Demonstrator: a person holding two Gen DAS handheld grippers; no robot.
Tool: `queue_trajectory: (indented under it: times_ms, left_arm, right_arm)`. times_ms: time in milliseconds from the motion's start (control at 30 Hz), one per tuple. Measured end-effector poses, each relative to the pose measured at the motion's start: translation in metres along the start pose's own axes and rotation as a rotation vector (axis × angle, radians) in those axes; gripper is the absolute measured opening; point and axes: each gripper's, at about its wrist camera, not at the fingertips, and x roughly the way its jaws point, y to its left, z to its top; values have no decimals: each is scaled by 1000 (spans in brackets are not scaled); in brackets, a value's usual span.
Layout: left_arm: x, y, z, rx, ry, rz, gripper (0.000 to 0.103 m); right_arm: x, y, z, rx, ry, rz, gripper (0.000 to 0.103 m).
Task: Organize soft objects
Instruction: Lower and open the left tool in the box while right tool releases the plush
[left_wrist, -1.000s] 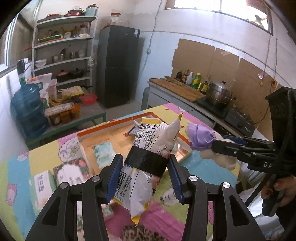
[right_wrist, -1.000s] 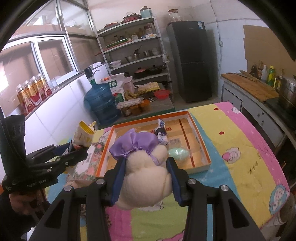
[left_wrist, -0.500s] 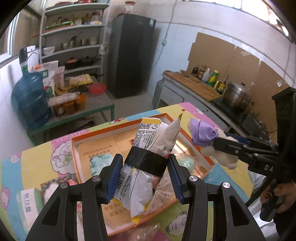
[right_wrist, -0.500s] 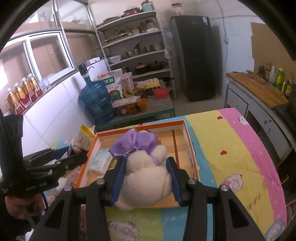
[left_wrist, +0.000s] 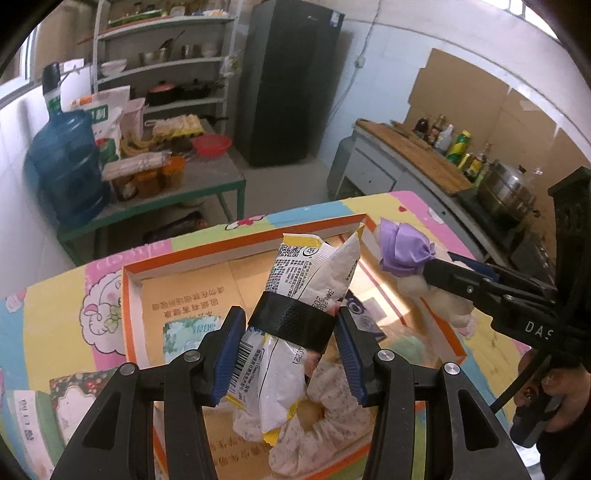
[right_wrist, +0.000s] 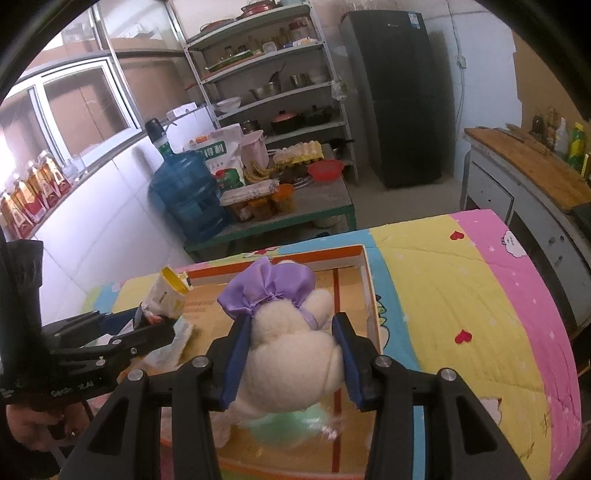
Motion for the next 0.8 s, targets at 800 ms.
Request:
queue_trajectory:
  times_ms: [800]
  left_arm:
    - [63,-1,1,-24,129,56,50]
  right_arm:
    - [60,-22,-2,3,124,5,46]
